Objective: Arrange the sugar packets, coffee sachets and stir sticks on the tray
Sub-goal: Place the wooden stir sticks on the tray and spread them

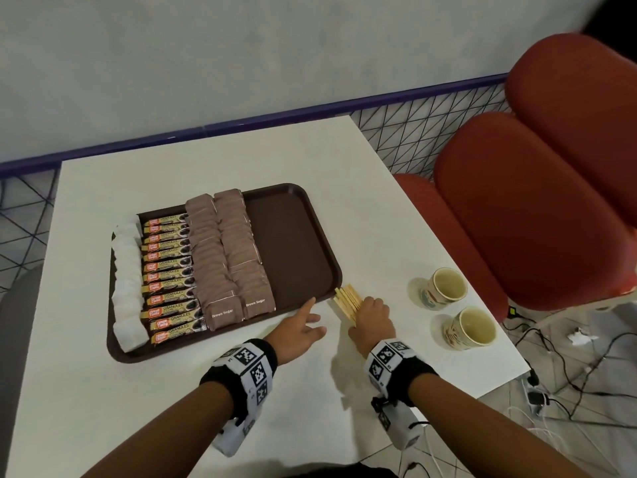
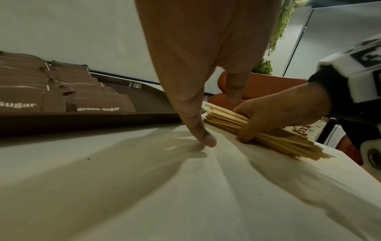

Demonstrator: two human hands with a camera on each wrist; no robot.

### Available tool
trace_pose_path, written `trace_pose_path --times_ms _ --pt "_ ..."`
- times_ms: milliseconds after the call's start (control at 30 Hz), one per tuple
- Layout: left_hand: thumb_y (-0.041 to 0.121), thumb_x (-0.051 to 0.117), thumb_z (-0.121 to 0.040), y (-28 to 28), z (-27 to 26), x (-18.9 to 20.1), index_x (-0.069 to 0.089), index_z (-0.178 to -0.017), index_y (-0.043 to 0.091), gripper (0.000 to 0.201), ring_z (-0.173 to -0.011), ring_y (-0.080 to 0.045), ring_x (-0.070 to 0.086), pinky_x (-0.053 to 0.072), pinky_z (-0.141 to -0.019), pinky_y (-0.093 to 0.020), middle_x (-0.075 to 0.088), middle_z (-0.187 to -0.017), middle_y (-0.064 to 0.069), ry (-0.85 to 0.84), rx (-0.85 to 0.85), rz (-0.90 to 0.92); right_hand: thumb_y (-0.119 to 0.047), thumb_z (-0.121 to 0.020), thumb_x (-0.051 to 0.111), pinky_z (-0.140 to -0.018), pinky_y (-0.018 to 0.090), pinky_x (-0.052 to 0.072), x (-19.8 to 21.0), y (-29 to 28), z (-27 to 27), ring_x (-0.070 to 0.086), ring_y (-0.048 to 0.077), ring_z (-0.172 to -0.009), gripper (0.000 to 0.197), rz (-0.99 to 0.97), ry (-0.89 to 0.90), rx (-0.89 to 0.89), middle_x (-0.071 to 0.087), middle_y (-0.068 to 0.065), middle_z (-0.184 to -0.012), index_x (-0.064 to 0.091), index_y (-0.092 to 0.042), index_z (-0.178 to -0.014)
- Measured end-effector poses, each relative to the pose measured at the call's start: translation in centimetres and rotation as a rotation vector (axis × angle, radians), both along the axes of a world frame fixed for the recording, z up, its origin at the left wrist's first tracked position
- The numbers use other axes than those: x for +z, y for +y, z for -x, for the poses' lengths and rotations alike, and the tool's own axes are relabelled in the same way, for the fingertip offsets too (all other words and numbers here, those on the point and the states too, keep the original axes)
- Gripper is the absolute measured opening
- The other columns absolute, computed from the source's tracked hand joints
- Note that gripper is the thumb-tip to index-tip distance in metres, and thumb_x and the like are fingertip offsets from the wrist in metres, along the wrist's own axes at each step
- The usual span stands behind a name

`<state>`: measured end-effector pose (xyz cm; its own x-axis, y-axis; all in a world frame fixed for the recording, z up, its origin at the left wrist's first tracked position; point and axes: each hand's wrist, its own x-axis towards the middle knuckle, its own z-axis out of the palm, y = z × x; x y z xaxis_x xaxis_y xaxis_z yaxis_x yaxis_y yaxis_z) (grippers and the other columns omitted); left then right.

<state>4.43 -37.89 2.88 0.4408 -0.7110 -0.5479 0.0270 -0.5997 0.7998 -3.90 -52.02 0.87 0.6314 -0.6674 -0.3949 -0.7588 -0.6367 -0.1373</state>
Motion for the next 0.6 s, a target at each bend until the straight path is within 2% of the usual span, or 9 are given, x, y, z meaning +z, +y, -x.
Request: trace_pose_path --times_ms 67,200,400,600 --pt "0.025 0.052 -0.095 0.1 0.0 0.1 0.014 -0.15 0.019 0.067 -0.119 -0.021 0.053 0.043 -0.103 -0.034 0.044 -0.143 -0.004 -0.005 -0.005 -0.009 -0.01 -0.086 0.05 -0.085 0.032 0.045 0.1 -0.1 -0.2 0.046 0.026 -0.113 0.033 0.014 0.01 0.028 0.045 0.011 -0.123 0.039 -0.005 -0.117" --pt "0.025 0.051 -0.096 0.4 0.1 0.2 0.017 -0.149 0.018 0.064 -0.122 -0.021 0.051 0.042 -0.104 -0.034 0.044 -0.142 -0.004 -0.001 -0.01 -0.012 -0.012 -0.087 0.05 -0.084 0.032 0.045 0.7 -1.1 -0.5 0.052 0.027 -0.11 0.029 -0.035 0.043 0.062 0.051 0.011 -0.119 0.043 -0.005 -0.114" --pt "0.024 0.05 -0.096 0.7 -0.1 0.2 0.024 -0.147 0.016 0.058 -0.123 -0.022 0.051 0.041 -0.105 -0.035 0.048 -0.138 -0.006 0.004 -0.008 -0.023 -0.01 -0.089 0.047 -0.081 0.031 0.047 0.3 -0.6 0.2 0.048 0.025 -0.109 0.026 0.09 0.006 0.179 0.05 0.01 -0.117 0.045 -0.005 -0.114" --pt "0.024 0.05 -0.096 1.2 -0.3 0.5 0.03 -0.145 0.013 0.054 -0.118 -0.019 0.054 0.041 -0.105 -0.034 0.054 -0.119 0.001 0.02 0.022 0.007 -0.014 -0.088 0.049 -0.079 0.029 0.044 0.6 -1.2 0.9 0.055 0.025 -0.104 0.029 0.056 0.007 0.201 0.053 0.01 -0.115 0.041 -0.006 -0.115"
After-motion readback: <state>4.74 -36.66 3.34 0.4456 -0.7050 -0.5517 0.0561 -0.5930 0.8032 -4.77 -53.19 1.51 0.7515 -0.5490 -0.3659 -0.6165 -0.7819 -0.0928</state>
